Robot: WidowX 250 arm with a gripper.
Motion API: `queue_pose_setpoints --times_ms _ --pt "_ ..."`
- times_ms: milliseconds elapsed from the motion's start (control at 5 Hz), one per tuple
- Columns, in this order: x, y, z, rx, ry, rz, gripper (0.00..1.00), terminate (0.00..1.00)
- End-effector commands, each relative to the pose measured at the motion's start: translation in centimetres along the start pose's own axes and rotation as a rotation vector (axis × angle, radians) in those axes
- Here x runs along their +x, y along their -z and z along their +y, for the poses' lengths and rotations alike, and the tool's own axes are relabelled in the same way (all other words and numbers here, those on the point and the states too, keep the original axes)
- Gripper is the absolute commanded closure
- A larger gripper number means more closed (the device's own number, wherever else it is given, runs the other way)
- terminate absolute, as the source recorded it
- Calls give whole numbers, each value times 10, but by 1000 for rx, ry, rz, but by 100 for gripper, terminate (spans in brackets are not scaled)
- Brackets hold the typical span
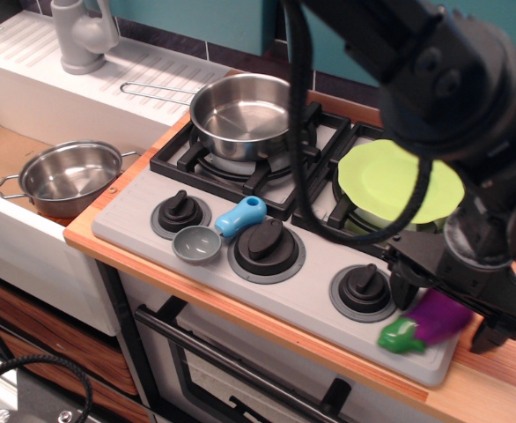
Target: Put eggplant on plate and spoon in pot or pan on stove
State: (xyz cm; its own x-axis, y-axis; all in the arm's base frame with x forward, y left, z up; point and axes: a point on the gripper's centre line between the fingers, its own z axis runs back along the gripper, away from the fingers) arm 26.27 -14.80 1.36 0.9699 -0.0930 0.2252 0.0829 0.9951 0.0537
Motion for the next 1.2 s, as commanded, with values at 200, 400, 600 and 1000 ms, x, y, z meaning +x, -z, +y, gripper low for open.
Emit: queue_pose_setpoints --times_ms 200,400,600,1000 --pt "2 -2 -6 24 -35 17 100 0" --pt "4 -4 -6 21 -37 24 100 0" --pt "5 -12 -6 15 -36 44 100 0" --pt "7 -35 -7 12 -37 85 100 0"
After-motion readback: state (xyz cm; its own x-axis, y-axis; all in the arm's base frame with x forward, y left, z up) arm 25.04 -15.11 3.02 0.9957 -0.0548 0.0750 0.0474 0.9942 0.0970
